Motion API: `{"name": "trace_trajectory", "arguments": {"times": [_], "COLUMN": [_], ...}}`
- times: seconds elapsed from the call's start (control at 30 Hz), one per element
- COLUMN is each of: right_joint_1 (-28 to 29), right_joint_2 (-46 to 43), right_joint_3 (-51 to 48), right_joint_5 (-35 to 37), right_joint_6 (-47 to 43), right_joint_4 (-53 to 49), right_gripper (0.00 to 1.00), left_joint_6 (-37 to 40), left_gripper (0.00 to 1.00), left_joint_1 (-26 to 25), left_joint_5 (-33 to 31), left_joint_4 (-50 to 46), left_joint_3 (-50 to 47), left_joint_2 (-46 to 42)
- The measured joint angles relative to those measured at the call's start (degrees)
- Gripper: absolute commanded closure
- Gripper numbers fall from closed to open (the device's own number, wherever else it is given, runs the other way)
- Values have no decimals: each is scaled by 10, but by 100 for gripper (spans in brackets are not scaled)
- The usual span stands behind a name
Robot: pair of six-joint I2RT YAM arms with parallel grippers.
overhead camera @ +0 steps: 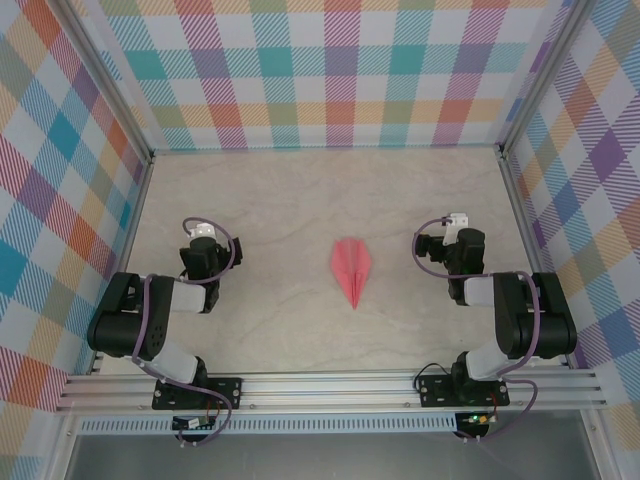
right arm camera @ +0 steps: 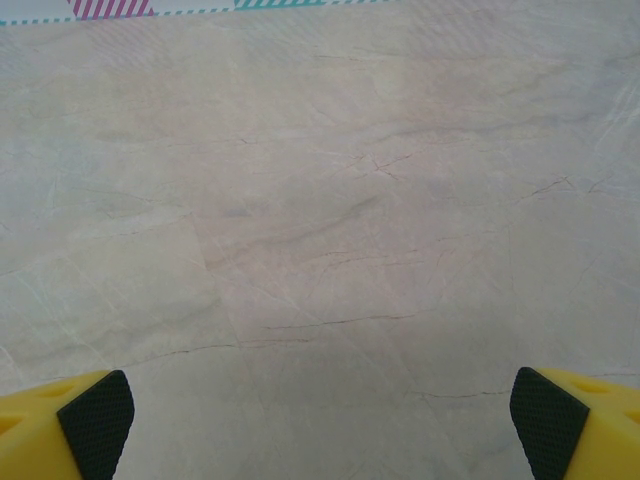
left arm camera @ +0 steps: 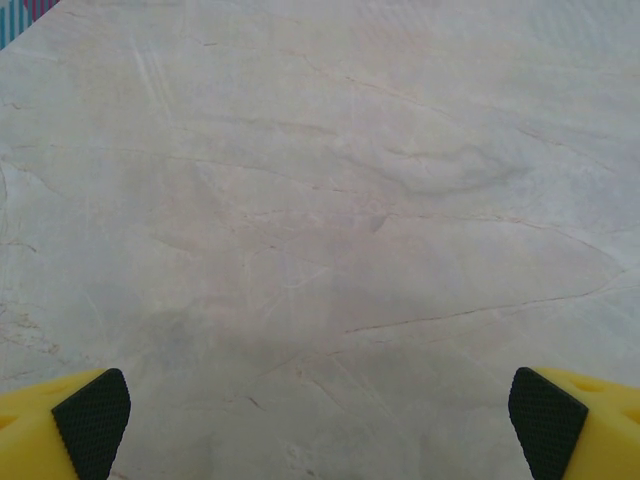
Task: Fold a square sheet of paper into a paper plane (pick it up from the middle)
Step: Reset both arms
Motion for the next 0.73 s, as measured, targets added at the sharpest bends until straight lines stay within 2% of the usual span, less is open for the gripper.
{"name": "trace_trajectory", "arguments": {"times": [0.73], "right_joint_1": [0], "right_joint_2": [0], "right_joint_3": [0], "right_joint_5": [0], "right_joint_6": [1], "right_joint_4": [0], "right_gripper": [0], "left_joint_6": [11], "left_gripper": [0], "left_joint_1": [-2], "left_joint_5": [7], "left_joint_4": [27], "left_joint_3": [1], "left_joint_2": [0]}}
